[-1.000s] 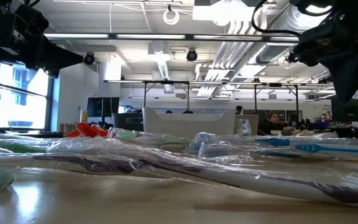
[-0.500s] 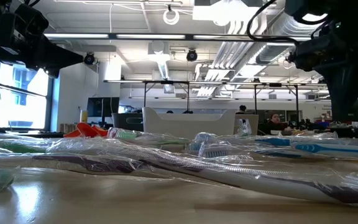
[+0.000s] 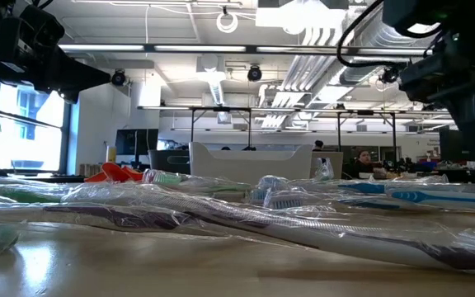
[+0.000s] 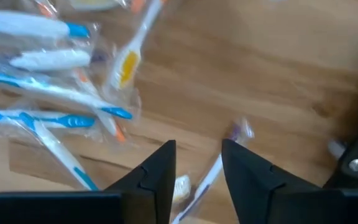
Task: Pick & Place Toothbrushes
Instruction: Put the purple toothbrush into the blue bin
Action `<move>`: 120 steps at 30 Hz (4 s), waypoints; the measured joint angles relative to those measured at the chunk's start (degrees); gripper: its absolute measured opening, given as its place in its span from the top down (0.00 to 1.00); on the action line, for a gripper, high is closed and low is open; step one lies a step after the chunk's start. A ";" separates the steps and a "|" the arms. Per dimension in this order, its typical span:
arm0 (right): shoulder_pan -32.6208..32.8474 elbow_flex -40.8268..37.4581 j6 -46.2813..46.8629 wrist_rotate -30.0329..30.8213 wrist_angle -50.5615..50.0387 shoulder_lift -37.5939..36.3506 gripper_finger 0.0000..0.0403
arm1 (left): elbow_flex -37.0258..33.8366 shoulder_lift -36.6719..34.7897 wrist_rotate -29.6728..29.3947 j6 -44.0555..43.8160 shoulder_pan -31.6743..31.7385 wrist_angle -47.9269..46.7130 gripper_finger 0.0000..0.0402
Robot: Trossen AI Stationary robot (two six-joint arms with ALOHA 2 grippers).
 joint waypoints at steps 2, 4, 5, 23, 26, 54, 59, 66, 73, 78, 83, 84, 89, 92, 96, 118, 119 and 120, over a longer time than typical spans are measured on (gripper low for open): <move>1.21 -1.18 3.04 -0.65 0.52 0.00 0.72 | 0.00 0.00 0.00 -0.01 -0.01 0.00 1.00; 2.68 -2.65 6.84 -1.10 0.53 0.00 0.73 | 0.00 0.00 0.00 -0.01 -0.01 0.00 1.00; 3.45 -3.51 8.65 -1.26 0.54 0.00 0.73 | 0.00 0.00 0.00 -0.01 -0.02 0.00 1.00; 9.21 -12.36 21.60 -3.43 9.56 0.00 0.73 | 0.00 0.00 0.00 -0.01 0.00 0.02 1.00; 9.21 -14.20 22.34 -3.45 10.27 0.00 0.73 | 0.00 0.00 0.00 -0.01 0.00 0.02 1.00; 9.17 -16.59 21.91 -3.06 14.09 -0.07 0.94 | 0.01 0.00 0.00 -0.01 -0.02 0.04 1.00; 9.17 -16.62 21.89 -3.10 14.10 -0.07 0.96 | 0.02 0.00 0.00 -0.01 -0.02 0.04 1.00; 9.17 -16.63 21.89 -3.21 14.08 -0.04 0.96 | 0.02 0.00 0.00 -0.01 0.00 0.04 1.00; 9.19 -16.63 21.24 -3.28 14.08 -0.02 0.96 | 0.02 0.00 0.00 -0.01 -0.02 0.02 1.00; 9.21 -16.63 19.86 -2.61 14.08 -0.13 0.96 | 0.02 0.00 0.00 -0.01 0.00 0.02 1.00; 9.26 -16.52 18.66 -0.77 13.35 -2.06 0.96 | 0.02 0.00 0.00 -0.01 -0.01 0.02 1.00; 9.26 -16.36 18.15 0.62 13.27 -2.67 0.96 | 0.02 0.00 0.00 -0.02 -0.01 0.02 1.00; 8.66 -14.85 15.58 7.07 12.28 -6.11 0.96 | 0.02 0.00 0.02 -0.01 0.00 0.04 1.00; 7.38 -13.85 13.24 9.94 12.42 -8.19 0.96 | 0.02 0.00 0.00 -0.01 -0.02 0.04 1.00; 5.44 -12.46 8.46 13.16 12.41 -10.40 0.96 | 0.04 -0.02 0.02 -0.01 0.00 0.04 1.00; -8.80 -0.86 -24.09 20.73 12.32 -11.96 0.96 | 0.11 -0.01 0.02 -0.01 0.00 -0.20 1.00; -9.66 -0.20 -25.88 20.93 12.32 -11.96 0.96 | 0.11 -0.02 0.02 -0.01 -0.01 -0.20 1.00; -10.55 0.49 -27.74 21.01 12.26 -11.96 0.96 | 0.11 -0.02 0.02 -0.01 0.00 -0.22 1.00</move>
